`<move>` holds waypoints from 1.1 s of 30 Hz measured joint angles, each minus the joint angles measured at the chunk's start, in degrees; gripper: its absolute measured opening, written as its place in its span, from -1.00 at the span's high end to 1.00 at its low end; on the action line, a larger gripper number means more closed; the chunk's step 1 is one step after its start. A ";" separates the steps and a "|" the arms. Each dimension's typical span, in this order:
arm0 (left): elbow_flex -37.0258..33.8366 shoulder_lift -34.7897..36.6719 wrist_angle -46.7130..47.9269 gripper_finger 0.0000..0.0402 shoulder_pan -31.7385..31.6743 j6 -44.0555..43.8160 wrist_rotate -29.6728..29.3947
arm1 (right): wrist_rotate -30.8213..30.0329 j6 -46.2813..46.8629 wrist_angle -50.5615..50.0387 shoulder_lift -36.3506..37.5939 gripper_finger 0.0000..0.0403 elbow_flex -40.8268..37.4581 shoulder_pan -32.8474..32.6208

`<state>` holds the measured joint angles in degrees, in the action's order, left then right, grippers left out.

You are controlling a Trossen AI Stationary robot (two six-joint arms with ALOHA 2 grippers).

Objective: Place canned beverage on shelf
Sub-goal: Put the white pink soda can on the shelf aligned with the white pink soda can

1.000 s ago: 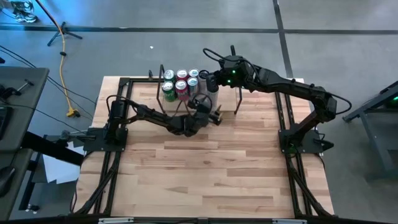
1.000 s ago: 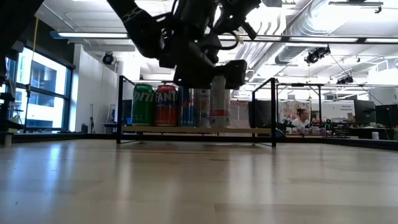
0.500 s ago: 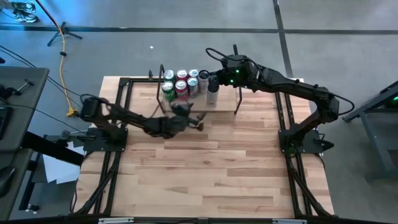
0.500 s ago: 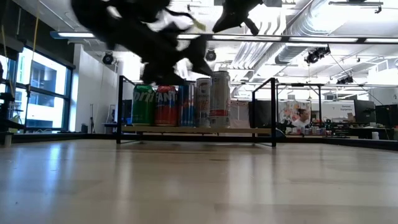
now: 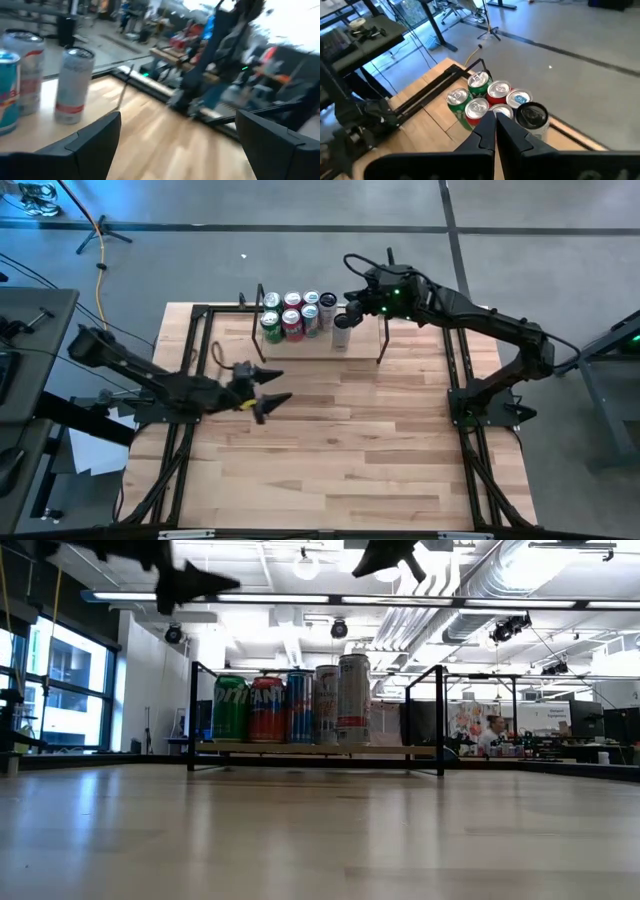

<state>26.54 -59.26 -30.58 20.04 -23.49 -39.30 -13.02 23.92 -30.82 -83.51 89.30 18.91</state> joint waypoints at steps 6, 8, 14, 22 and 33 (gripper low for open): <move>-0.26 10.21 0.71 -0.75 3.29 -2.79 -0.05 | 6.56 -7.90 -3.73 3.56 1.00 0.00 -0.75; -0.26 12.25 0.70 -0.75 3.85 -1.51 -0.07 | 10.01 -10.40 -6.81 5.09 1.00 -0.06 -1.85; -0.26 15.29 0.79 -0.75 4.15 6.38 -0.11 | 11.38 -10.76 -9.70 11.78 1.00 -8.44 -9.08; -0.26 15.71 0.81 -0.75 2.04 9.12 3.96 | 5.28 5.57 17.12 22.57 1.00 -34.20 -24.28; 0.97 16.35 1.00 0.00 -0.22 10.65 10.13 | -1.56 -0.49 47.90 19.07 1.00 -45.14 -32.78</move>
<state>27.51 -42.91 -29.58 19.82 -12.84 -29.17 -14.58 23.43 17.08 -64.44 44.16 -13.87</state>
